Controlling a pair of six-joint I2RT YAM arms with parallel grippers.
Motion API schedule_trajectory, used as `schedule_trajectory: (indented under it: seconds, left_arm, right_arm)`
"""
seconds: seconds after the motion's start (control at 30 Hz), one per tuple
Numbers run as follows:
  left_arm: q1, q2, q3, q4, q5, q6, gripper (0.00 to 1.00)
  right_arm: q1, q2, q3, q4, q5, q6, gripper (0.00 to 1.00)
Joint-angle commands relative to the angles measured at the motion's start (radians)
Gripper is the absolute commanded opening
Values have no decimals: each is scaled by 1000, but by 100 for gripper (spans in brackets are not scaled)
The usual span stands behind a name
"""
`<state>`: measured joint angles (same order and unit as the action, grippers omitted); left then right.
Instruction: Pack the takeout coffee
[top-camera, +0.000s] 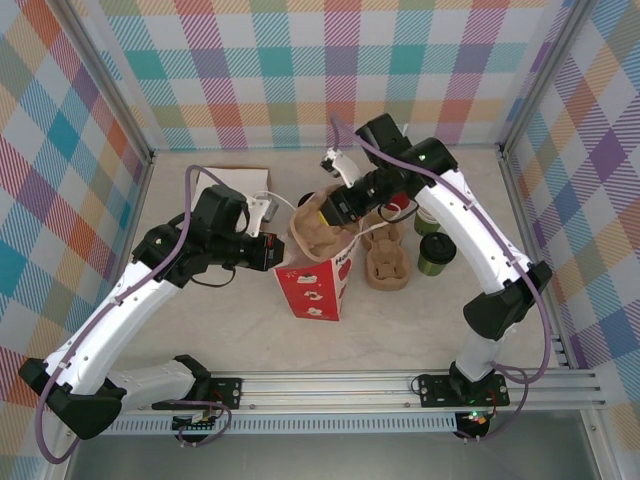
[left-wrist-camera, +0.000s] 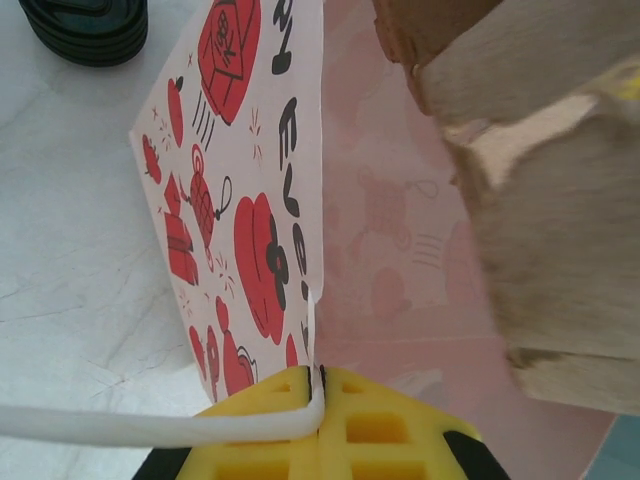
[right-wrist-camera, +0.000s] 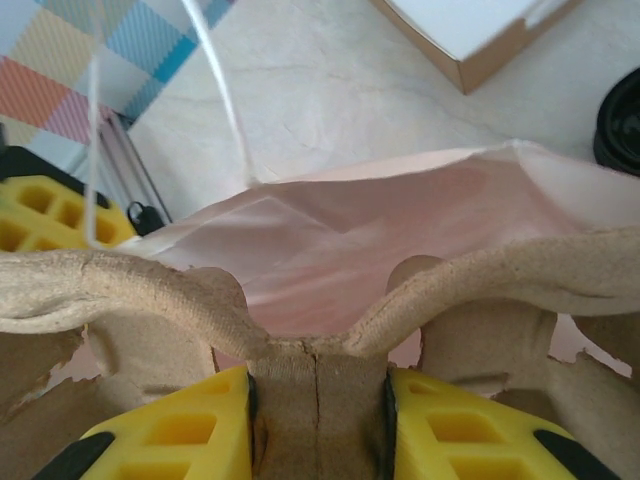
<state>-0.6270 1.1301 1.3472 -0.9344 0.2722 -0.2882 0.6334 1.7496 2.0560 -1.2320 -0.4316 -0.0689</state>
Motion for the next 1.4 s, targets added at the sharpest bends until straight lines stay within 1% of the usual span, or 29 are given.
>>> schedule_trajectory:
  seconds: [0.0,0.23,0.33,0.43,0.6,0.87,1.07,1.17,1.27,1.37]
  left_arm:
    - [-15,-15,24,29,19,-3,0]
    - [-23,3,42,26,11,-10,0]
    - [-23,10,48,26,10,-15,0]
    - [-24,15,47,34,20,-17,0]
    - [-37,16,39,36,16,-14,0]
    - [-42,8,11,43,16,-20,0]
    - [-45,5,7,57,25,-25,0]
    - [-46,6,4,55,23,-25,0]
    - [-46,6,-4,57,14,-25,0]
    - [-46,7,-8,56,6,-25,0]
  right_arm:
    - [13,4,-32,-35,106,-20,32]
    - [40,-8,-62,-67,226,-90,32]
    - [48,-16,-78,-71,263,-90,32]
    - [46,-36,-110,-39,279,-68,32]
    - [39,-66,-136,31,246,9,32]
    - [20,-107,-179,108,244,75,32]
    - [20,-109,-210,111,279,81,31]
    - [14,-137,-236,150,257,99,32]
    - [13,-135,-220,142,255,98,32]
    - [5,-140,-225,156,225,106,32]
